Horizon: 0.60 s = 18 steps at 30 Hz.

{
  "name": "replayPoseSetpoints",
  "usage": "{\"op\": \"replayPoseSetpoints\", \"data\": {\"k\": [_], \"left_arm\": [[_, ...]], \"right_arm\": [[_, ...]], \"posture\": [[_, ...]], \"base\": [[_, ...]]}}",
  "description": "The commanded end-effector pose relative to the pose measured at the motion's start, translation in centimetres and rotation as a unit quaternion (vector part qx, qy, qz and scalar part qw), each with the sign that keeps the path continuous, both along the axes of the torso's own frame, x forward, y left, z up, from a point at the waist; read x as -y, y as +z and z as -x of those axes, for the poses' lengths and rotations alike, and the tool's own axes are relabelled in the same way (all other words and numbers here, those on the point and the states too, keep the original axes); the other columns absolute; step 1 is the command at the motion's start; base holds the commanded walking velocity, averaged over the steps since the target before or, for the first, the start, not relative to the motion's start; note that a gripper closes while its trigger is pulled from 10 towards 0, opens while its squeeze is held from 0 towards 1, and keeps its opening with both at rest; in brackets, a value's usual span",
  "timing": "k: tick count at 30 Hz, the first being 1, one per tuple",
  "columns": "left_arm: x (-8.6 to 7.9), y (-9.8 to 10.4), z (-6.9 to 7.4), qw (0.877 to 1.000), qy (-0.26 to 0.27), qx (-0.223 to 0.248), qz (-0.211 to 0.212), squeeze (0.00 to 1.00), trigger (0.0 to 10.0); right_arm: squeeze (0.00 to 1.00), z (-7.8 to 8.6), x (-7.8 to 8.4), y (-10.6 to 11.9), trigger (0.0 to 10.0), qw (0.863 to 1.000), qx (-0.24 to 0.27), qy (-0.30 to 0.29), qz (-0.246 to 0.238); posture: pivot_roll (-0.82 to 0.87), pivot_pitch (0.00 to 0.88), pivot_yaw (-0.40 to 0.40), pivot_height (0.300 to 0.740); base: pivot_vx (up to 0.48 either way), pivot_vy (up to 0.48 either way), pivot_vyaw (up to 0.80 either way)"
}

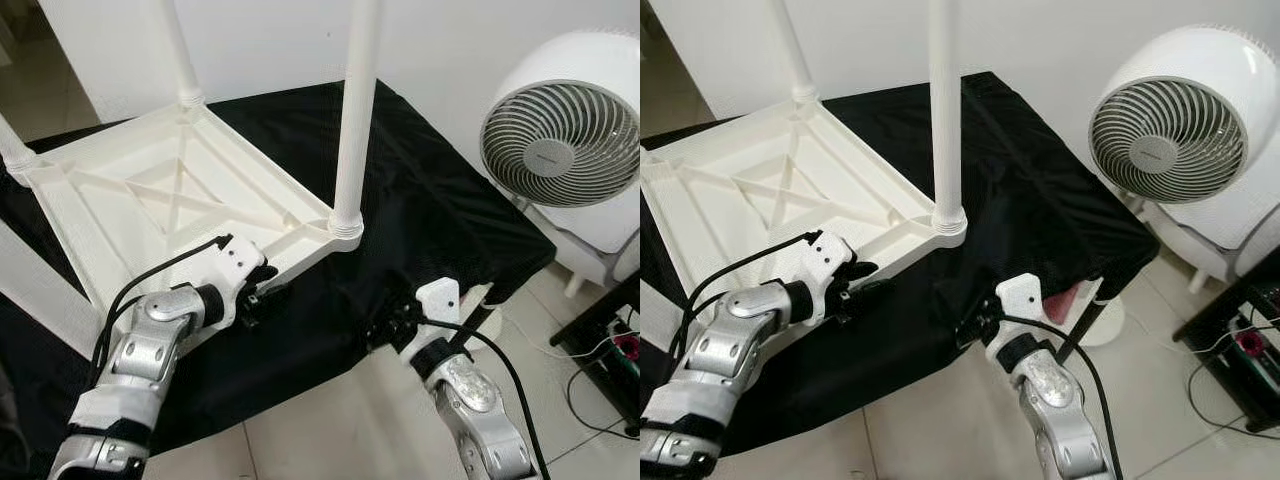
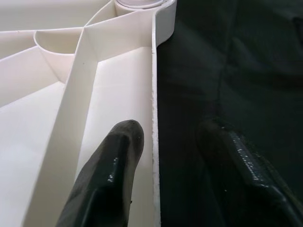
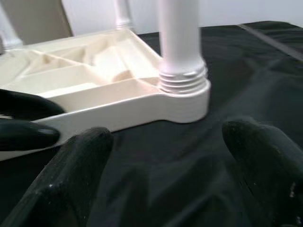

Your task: Building children table

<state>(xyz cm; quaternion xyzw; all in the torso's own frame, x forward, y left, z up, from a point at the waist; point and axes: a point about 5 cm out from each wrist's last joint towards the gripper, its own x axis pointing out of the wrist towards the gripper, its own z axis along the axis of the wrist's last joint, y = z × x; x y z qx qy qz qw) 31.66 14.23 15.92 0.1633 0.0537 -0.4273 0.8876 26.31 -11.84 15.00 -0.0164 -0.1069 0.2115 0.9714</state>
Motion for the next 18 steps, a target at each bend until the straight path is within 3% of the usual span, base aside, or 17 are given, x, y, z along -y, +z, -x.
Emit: {"op": "replayPoseSetpoints", "data": {"k": [1, 9, 13, 16, 18], "left_arm": [[-0.1, -0.4, 0.9, 0.999, -0.017, -0.027, 0.024, 0.0, 10.0], [-0.1, 1.2, 1.1, 0.994, 0.036, -0.004, 0.102, 0.0, 10.0], [0.7, 2.2, 1.1, 0.985, 0.086, 0.02, 0.145, 0.0, 10.0], [0.8, 2.3, 1.0, 0.983, 0.097, 0.021, 0.153, 0.0, 10.0], [1.4, 2.9, 1.1, 0.975, 0.118, 0.02, 0.185, 0.0, 10.0]], "right_arm": [[1.0, -0.2, -0.1, -0.3, 10.0, 1.0, -0.004, -0.007, -0.01], [1.0, -1.0, 0.0, 0.0, 10.0, 1.0, 0.002, -0.016, -0.026], [1.0, -2.5, 0.9, 0.6, 10.0, 0.999, 0.018, -0.033, -0.015], [1.0, -2.9, 1.1, 0.8, 10.0, 0.999, 0.019, -0.033, -0.012], [1.0, -4.0, 1.4, 1.4, 10.0, 0.999, 0.027, -0.031, -0.002]], "posture": [[0.03, 0.138, 0.011, 0.74], [0.04, 0.118, -0.001, 0.74], [0.05, 0.107, -0.003, 0.74], [0.05, 0.107, -0.003, 0.74], [0.05, 0.096, -0.002, 0.74]], "base": [[0.0, 0.0, 0.0], [0.0, 0.0, 0.0], [0.0, 0.0, 0.0], [0.0, 0.0, 0.0], [0.0, 0.0, 0.0]]}}
